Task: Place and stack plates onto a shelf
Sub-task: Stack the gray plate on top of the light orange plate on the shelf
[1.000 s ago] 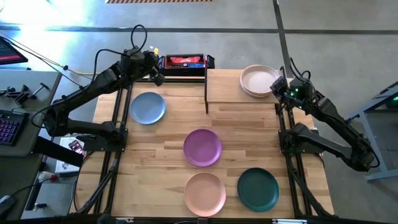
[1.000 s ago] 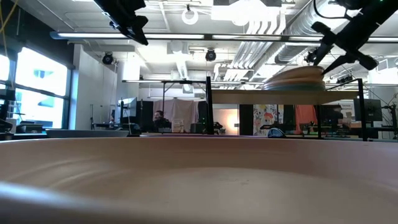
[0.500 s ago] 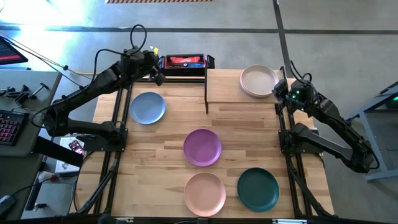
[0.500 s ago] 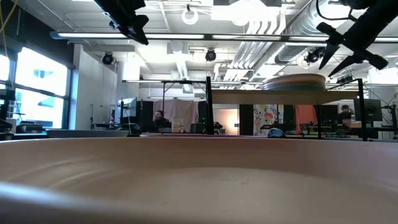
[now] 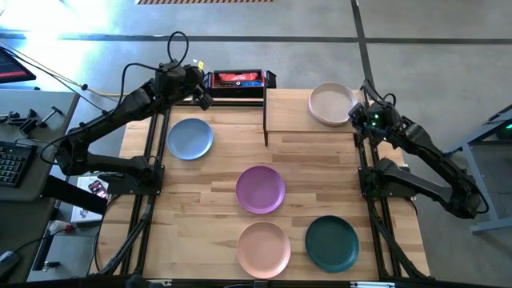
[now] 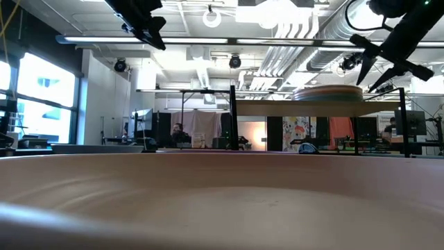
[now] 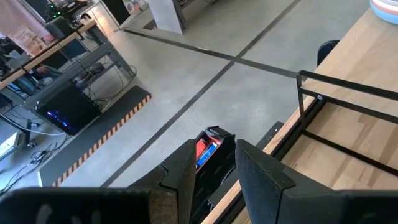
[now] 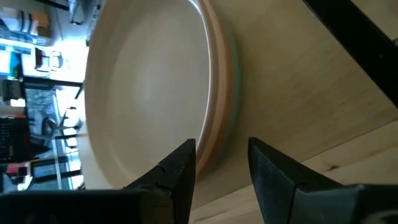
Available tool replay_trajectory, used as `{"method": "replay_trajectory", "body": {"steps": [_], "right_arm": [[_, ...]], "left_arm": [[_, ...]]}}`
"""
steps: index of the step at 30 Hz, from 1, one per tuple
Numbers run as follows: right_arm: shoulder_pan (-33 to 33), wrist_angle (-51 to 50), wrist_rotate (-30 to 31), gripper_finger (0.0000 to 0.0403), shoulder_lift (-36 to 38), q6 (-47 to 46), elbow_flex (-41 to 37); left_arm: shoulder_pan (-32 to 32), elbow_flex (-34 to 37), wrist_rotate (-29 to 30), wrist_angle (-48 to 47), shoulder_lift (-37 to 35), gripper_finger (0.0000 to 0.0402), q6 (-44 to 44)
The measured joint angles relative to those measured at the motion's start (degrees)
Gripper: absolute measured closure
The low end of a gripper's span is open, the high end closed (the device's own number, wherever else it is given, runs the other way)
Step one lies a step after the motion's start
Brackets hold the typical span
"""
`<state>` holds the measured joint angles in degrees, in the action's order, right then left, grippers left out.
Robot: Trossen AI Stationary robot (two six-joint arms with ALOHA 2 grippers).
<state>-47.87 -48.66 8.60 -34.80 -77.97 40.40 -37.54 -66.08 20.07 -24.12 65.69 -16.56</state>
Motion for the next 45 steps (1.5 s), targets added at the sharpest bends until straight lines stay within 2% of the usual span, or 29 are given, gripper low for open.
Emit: {"method": "replay_trajectory", "body": {"steps": [8,15,17,20,26,32,45], "right_arm": [[0.0,1.6,-2.2,0.0273,-0.3,1.0,0.0],[0.9,14.1,-11.0,0.0274,-0.5,3.6,0.0],[3.2,18.0,-13.2,0.0274,-2.3,3.7,0.0],[7.4,23.2,-13.3,0.0274,-5.5,3.5,0.0],[15.0,32.3,-6.0,0.0274,-14.0,3.6,0.0],[19.3,38.8,0.5,0.0275,-20.1,3.4,0.0],[24.0,37.6,12.0,0.0275,-22.7,-4.6,0.0]], "left_arm": [[0.0,0.0,0.0,-0.2,0.0,0.03,0.0],[0.0,0.0,0.0,-0.4,0.0,0.03,0.0],[0.0,0.0,0.0,-0.4,0.0,0.03,0.0],[0.0,0.0,0.0,-0.4,0.0,0.03,0.0],[0.0,0.0,0.0,-0.4,0.0,0.03,0.0],[0.0,0.0,0.0,-0.4,0.0,0.03,-0.1],[0.0,0.0,0.0,-0.4,0.0,0.03,-2.0]]}}
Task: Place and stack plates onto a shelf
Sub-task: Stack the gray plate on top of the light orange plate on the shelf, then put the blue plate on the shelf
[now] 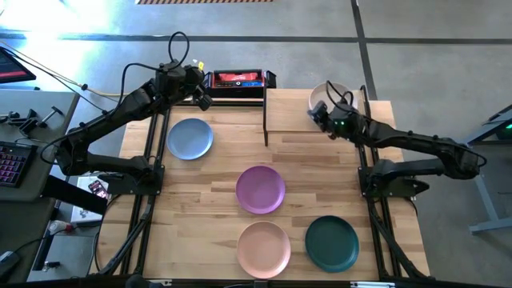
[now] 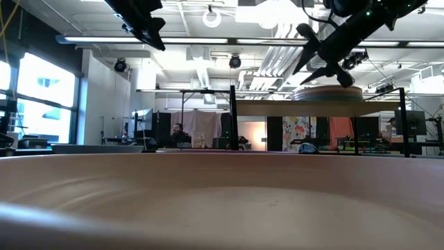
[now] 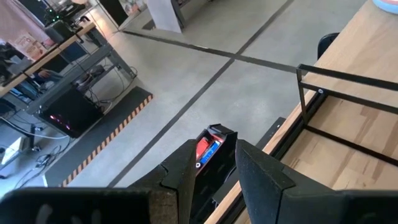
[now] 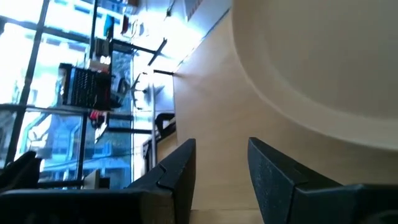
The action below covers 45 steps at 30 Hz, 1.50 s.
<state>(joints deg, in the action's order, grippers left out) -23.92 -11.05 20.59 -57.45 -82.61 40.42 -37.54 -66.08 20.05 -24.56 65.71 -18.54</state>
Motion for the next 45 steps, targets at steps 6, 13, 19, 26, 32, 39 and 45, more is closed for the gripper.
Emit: {"method": "replay_trajectory", "body": {"steps": [6,13,19,26,32,39,45], "right_arm": [[0.0,-2.0,1.8,0.0275,0.0,-1.5,0.0],[0.0,-4.3,3.0,0.0275,0.0,-2.0,0.0],[-0.1,-4.9,5.1,0.0275,0.2,-2.0,0.0],[-0.1,-8.2,7.9,0.0275,2.0,-2.5,0.0],[-0.1,-11.1,10.6,0.0275,5.5,-2.4,0.0],[0.0,-9.3,9.2,0.0275,8.1,0.8,0.0],[0.0,-3.3,6.6,0.0275,8.5,7.7,0.0]], "left_arm": [[0.0,0.0,0.0,0.0,0.0,0.03,-0.1],[0.0,0.0,0.0,0.0,0.0,0.03,-0.1],[0.0,0.0,0.0,0.0,0.0,0.03,-0.1],[0.0,0.0,0.0,0.0,0.0,0.03,-0.1],[0.0,0.0,0.0,0.0,0.0,0.03,-0.1],[0.0,0.0,0.0,-0.3,0.0,0.03,0.0],[0.0,0.0,0.0,-3.0,0.0,0.03,1.7]]}}
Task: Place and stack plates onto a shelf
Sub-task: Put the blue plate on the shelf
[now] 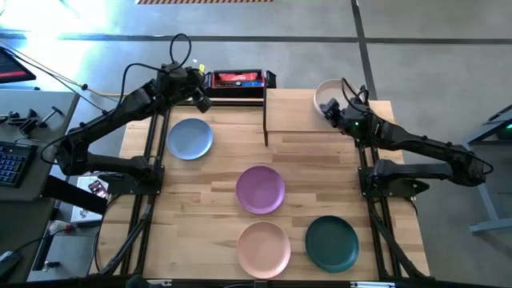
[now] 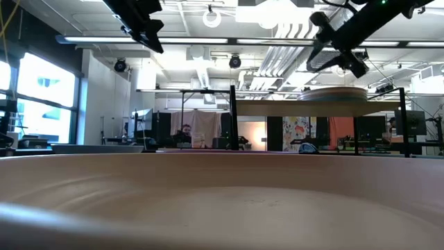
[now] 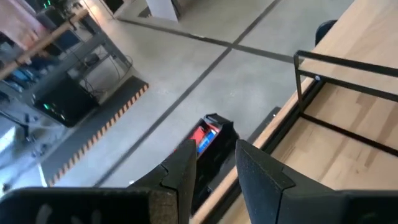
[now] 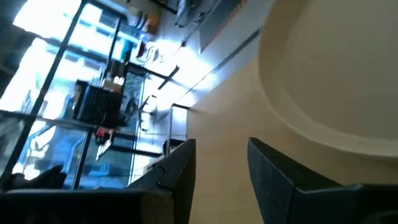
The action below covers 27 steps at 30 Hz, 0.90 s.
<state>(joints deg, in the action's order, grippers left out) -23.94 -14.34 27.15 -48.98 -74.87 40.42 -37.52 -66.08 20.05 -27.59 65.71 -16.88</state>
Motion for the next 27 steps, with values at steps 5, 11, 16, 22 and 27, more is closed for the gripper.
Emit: {"method": "replay_trajectory", "body": {"steps": [5,11,16,22,27], "right_arm": [[0.0,5.4,-3.9,0.0275,0.3,8.8,0.0],[-1.1,6.3,-13.1,0.0275,0.3,17.2,0.0],[-2.1,7.2,-14.8,0.0275,0.3,23.2,0.0],[-4.8,10.3,-17.9,0.0275,0.3,29.9,0.0],[-8.1,10.7,-23.2,0.0275,0.3,30.4,0.0]], "left_arm": [[0.0,0.0,0.0,-4.1,0.0,0.03,5.3],[0.0,0.0,-3.6,-11.0,1.1,0.03,10.9],[0.1,0.0,-8.6,-18.6,3.4,0.03,19.3],[0.2,0.0,-13.2,-24.2,7.1,0.03,28.9],[1.1,0.0,-15.9,-28.7,10.9,0.03,35.0]]}}
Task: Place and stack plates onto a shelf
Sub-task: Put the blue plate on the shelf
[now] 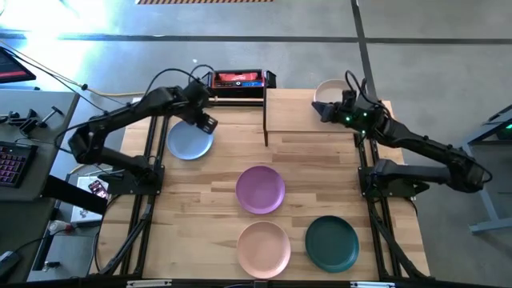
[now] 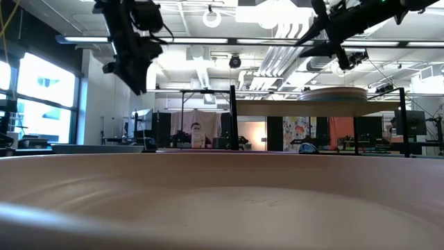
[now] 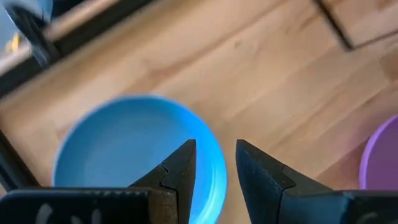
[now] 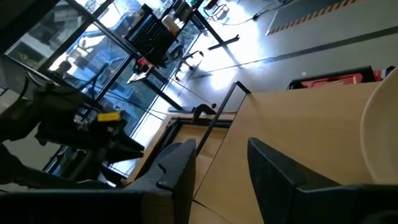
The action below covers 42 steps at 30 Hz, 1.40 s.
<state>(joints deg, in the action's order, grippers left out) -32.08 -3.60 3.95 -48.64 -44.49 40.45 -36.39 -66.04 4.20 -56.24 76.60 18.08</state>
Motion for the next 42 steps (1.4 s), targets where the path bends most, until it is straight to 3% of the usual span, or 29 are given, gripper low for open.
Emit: {"method": "replay_trajectory", "body": {"steps": [13,25,42], "right_arm": [[-4.8,-0.6,-7.4,0.0275,0.0,2.6,0.0],[-4.8,-4.9,-8.1,0.0275,0.0,3.6,0.0],[-4.8,-7.4,-8.3,0.0275,0.0,4.3,0.0]], "left_arm": [[5.8,0.0,-0.3,-3.9,9.5,0.03,7.6],[9.9,0.0,-0.2,-3.8,16.0,0.03,11.8],[10.3,0.0,1.6,-3.7,23.4,0.03,11.7]]}}
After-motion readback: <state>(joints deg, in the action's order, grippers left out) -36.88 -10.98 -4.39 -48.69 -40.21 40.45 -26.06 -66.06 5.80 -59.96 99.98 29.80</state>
